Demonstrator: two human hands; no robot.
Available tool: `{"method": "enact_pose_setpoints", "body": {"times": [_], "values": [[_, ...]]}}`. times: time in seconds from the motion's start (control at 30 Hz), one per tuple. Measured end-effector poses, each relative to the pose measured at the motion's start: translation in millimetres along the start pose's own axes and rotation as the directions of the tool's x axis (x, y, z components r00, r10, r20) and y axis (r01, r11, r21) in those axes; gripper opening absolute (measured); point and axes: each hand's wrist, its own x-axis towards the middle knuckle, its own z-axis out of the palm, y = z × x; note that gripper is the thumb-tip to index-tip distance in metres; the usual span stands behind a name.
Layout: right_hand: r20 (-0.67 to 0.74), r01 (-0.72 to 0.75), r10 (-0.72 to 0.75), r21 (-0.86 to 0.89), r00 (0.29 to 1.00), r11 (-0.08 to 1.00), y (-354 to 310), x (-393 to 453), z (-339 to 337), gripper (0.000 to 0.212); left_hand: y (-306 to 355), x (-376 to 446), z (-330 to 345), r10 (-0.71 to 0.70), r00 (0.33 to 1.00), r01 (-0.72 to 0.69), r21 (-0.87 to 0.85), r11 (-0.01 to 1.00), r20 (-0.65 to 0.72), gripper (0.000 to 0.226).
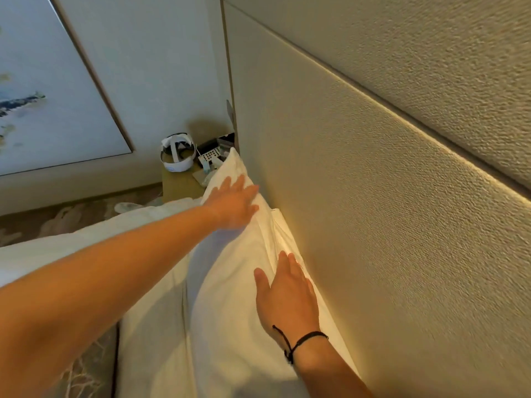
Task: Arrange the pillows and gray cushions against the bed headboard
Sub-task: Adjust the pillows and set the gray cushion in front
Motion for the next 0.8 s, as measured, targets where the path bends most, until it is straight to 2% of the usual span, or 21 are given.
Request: {"method": "enact_pose_setpoints", "body": {"times": [0.07, 0.13, 0.2, 0.3, 0.33, 0.4, 0.47, 0.53, 0.6, 0.67, 0.73, 0.8], "values": [[-0.034, 0.011, -0.015, -0.096, 0.999, 0.995, 4, -15, -7, 0.062, 7, -23, 4, 0.284, 0.959, -0.282, 0.098, 0.954, -0.005, 0.047], [-0.094, 0.032, -0.055, -0.231, 0.994, 0.973, 12, -39, -14, 0.051, 15, -41, 0, 0.488, 0.872, -0.483, 0.211, 0.85, 0.028, 0.04], [-0.126, 0.036, -0.079, -0.312, 0.989, 0.949, 23, -69, -18, 0.042, 24, -54, -7, 0.575, 0.818, -0.555, 0.302, 0.775, 0.027, 0.04], [-0.095, -0.021, -0.015, -0.369, 0.995, 0.929, 38, -110, -19, 0.048, 34, -64, -11, 0.636, 0.761, -0.613, 0.457, 0.644, 0.124, 0.033], [-0.084, -0.043, 0.011, -0.393, 0.996, 0.918, 43, -121, -18, 0.051, 37, -66, -12, 0.634, 0.758, -0.614, 0.501, 0.611, 0.156, 0.031], [-0.093, -0.072, 0.036, -0.417, 0.995, 0.906, 48, -135, -17, 0.048, 43, -68, -13, 0.573, 0.803, -0.555, 0.556, 0.619, 0.163, 0.031], [-0.123, -0.071, 0.022, -0.415, 0.992, 0.907, 49, -141, -19, 0.033, 50, -71, -9, 0.496, 0.859, -0.467, 0.593, 0.656, 0.128, 0.037], [-0.162, -0.051, -0.019, -0.416, 0.987, 0.908, 48, -143, -21, 0.021, 55, -72, -5, 0.463, 0.883, -0.414, 0.59, 0.694, 0.074, 0.038], [-0.244, -0.064, -0.041, -0.408, 0.969, 0.911, 48, -144, -26, 0.024, 59, -70, -11, 0.475, 0.878, -0.363, 0.572, 0.735, -0.053, 0.036], [-0.35, -0.098, -0.044, -0.378, 0.936, 0.92, 50, -146, -34, 0.031, 62, -66, -23, 0.512, 0.843, -0.348, 0.559, 0.753, -0.164, 0.031], [-0.415, -0.13, -0.045, -0.384, 0.909, 0.914, 54, -146, -39, 0.036, 63, -63, -31, 0.53, 0.827, -0.354, 0.559, 0.75, -0.187, 0.027], [-0.435, -0.158, -0.038, -0.405, 0.9, 0.9, 55, -146, -40, 0.037, 64, -67, -25, 0.465, 0.853, -0.299, 0.507, 0.808, -0.236, 0.024]]}}
